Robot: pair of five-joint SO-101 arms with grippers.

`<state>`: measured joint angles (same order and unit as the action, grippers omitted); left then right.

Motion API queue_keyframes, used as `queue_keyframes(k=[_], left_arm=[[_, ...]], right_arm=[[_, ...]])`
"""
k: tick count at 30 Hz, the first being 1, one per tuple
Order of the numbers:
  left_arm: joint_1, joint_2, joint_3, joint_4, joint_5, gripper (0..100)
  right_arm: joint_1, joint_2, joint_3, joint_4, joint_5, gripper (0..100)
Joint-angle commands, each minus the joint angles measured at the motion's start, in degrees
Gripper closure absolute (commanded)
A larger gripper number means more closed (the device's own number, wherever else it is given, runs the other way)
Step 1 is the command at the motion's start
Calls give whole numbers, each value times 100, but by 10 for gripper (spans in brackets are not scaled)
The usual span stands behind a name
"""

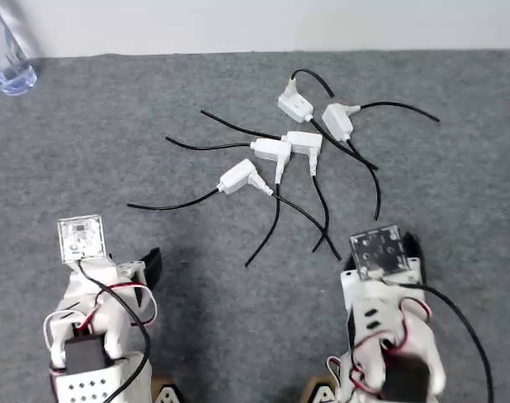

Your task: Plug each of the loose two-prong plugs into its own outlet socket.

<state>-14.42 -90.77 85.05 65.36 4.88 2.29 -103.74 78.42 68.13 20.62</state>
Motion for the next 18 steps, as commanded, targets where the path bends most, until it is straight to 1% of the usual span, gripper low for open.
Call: queue_keyframes(k=[1,3,7,9,13,18], left_arm=[[35,9,259,-246,35,718],[53,9,400,-237,53,720],[70,9,822,-352,62,720],[70,9,919,-440,53,720],[114,9,980,-448,26,720],[545,9,980,-440,53,720]], right_arm=[[-4,-4,475,-497,-44,764],[-13,-4,774,-769,-202,764],[-13,-4,1407,-1279,-1363,764],[-75,-4,1609,-1411,-1767,764],[-813,-4,1802,-1244,-1705,764],[-1851,-4,1802,-963,-1723,764]])
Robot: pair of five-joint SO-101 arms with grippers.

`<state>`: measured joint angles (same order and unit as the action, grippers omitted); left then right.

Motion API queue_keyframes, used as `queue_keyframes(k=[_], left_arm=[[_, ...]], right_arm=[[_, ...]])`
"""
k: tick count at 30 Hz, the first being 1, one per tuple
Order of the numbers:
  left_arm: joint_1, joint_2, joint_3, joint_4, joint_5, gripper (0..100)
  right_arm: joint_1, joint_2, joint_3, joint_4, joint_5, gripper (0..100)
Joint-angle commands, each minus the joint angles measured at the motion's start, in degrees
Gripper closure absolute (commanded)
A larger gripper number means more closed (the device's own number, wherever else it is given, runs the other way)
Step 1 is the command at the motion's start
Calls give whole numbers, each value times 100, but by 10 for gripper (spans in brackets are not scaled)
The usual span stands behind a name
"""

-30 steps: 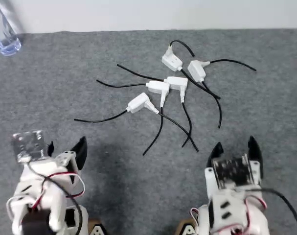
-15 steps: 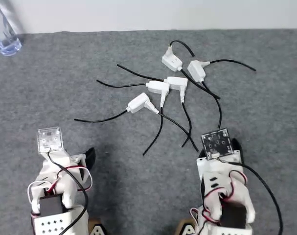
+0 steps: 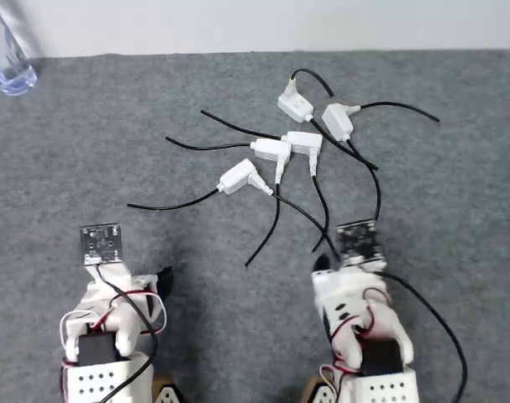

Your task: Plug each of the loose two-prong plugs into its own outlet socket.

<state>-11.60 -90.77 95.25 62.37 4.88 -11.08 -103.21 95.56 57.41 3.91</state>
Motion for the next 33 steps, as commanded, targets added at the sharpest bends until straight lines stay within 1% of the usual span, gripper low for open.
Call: queue_keyframes(k=[1,3,11,13,17,33], left_arm=[[281,9,-40,-149,53,720],[264,9,-40,-167,62,720],[246,9,-31,-176,62,720],[246,9,-31,-176,35,720],[246,9,-31,-167,53,720],[246,9,-31,-167,26,720]], right_arm=[[-646,-48,88,163,-53,764],[-778,-40,88,251,-53,764],[-725,4,88,365,-70,769],[-602,-13,88,374,-70,796],[-593,4,88,382,-35,839],[-558,4,88,391,-35,842]])
